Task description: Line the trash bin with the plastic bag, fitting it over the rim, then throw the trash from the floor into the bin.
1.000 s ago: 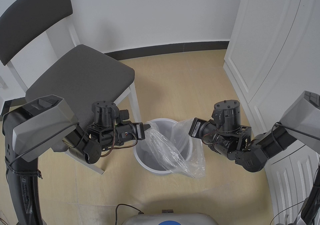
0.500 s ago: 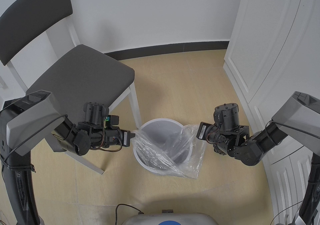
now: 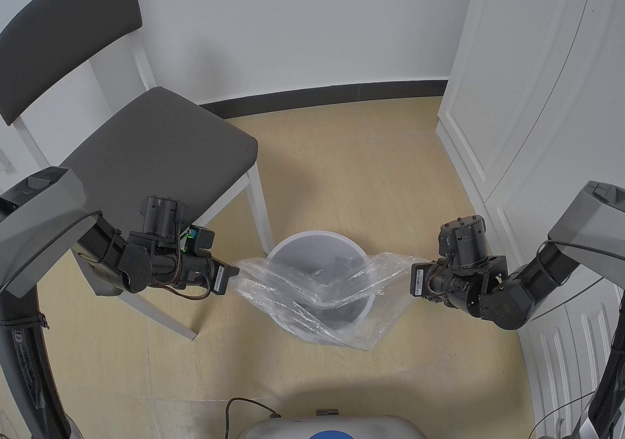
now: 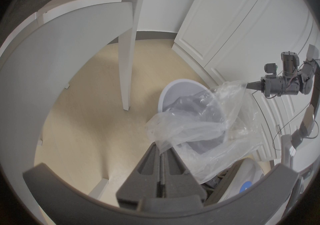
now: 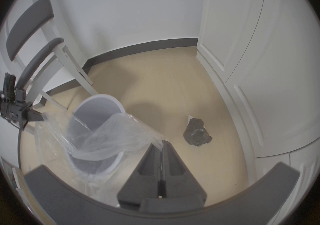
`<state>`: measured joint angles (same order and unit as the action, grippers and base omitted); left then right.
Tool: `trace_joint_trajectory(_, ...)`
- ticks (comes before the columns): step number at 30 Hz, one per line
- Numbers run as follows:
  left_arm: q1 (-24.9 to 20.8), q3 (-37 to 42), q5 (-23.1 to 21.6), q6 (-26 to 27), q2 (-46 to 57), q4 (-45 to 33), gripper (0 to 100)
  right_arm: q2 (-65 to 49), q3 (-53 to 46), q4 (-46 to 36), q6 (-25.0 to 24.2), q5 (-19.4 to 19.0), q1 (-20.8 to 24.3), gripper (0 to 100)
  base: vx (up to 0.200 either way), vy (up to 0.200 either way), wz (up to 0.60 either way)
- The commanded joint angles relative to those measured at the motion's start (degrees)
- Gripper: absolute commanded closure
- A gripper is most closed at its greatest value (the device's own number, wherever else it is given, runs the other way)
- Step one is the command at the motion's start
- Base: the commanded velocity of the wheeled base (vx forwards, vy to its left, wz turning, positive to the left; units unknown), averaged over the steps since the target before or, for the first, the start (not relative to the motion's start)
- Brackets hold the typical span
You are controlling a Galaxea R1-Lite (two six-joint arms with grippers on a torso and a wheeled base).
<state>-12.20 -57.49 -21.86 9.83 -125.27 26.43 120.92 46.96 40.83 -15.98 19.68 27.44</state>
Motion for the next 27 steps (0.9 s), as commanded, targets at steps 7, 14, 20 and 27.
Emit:
trace_joint_trajectory(7,-0.81,2.38,0.15,0.90,1.87,-1.20,100,-1.56,-4.16,0.13,2.80,0.01,-0.28,100,0.000,0.000,0.00)
trace_joint_trajectory(14,-1.77,5.72,0.15,5.56,2.84,-2.26,100,-2.53,-6.18,0.22,4.20,-0.08,0.42,100,0.000,0.000,0.00)
trace_joint_trajectory(20,-2.91,6.43,-0.11,7.05,8.82,-9.99,100,-5.69,-8.81,0.22,6.84,-0.08,0.42,100,0.000,0.000,0.00)
trace_joint_trajectory(27,-3.09,6.69,-0.20,7.05,9.25,-10.26,100,-6.92,-10.92,0.22,9.21,-0.52,0.42,100,0.000,0.000,0.00)
